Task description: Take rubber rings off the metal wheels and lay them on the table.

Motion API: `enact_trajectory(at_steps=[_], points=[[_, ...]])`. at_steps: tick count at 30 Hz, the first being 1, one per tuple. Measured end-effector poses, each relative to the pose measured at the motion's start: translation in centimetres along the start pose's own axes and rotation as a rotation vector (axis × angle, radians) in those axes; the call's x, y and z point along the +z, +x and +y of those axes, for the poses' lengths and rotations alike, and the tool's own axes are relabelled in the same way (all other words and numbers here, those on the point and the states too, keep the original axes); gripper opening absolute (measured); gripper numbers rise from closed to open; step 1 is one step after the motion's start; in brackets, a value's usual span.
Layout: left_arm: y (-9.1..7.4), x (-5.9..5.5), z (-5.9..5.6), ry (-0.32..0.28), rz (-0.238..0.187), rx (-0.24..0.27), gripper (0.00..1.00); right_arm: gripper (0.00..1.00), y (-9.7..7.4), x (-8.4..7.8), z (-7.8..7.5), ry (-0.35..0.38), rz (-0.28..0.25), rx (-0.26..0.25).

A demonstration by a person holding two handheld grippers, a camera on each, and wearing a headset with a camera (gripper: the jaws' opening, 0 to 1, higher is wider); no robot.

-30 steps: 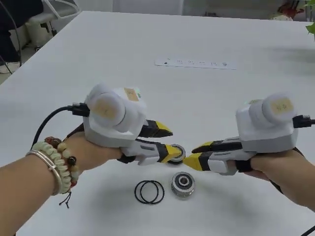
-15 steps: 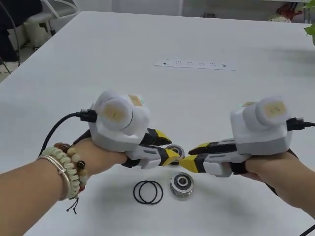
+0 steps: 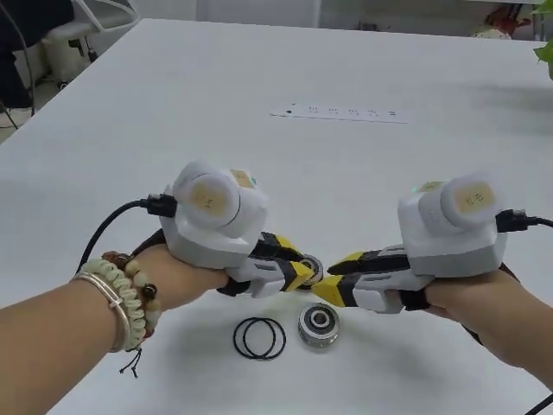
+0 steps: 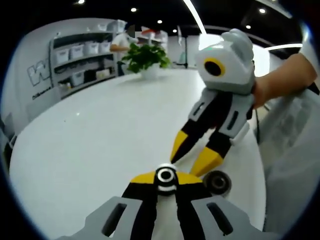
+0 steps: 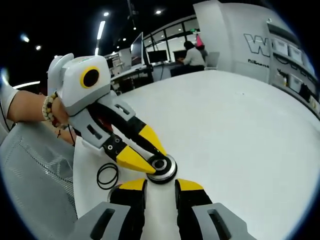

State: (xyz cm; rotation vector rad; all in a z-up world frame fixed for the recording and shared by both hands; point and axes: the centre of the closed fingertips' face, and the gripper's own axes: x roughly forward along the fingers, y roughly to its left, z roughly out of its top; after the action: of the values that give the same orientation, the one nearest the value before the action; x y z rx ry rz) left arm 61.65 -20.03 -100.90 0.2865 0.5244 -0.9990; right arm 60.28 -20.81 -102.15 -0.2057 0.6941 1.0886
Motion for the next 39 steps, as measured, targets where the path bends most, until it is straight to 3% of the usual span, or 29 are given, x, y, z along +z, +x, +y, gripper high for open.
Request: enact_trajectory(at_steps=[6, 25, 27, 28, 30, 39], points=[[0.1, 0.0, -0.9, 0.004, -0.001, -0.028, 0.14, 0.22, 0.2, -0.2, 0.1, -0.028, 0.008, 0.0], [0.0, 0.2, -0.8, 0.005, -0.016, -0.02, 0.14, 0.17, 0.1, -0.4, 0.3, -0.163, 0.033, -0.006], [0.0, 0.2, -0.8, 0.006, -0.017, -0.02, 0.14, 0.09, -0.2, -0.8, -0.4, -0.231, 0.065, -0.04], [0.0, 0.2, -0.8, 0.005, -0.017, -0.021, 0.14, 0.02, -0.3, -0.7, -0.5, -0.217, 0.054, -0.048], [0.0, 0.2, -0.8, 0.003, -0.018, -0.019, 0.14, 0.02, -0.4, -0.7, -0.5, -0.158, 0.045, -0.03], [0.1, 0.2, -0.8, 0.002, -0.019, -0.019, 0.14, 0.0, -0.3, -0.7, -0.7, -0.203, 0.059, -0.052]])
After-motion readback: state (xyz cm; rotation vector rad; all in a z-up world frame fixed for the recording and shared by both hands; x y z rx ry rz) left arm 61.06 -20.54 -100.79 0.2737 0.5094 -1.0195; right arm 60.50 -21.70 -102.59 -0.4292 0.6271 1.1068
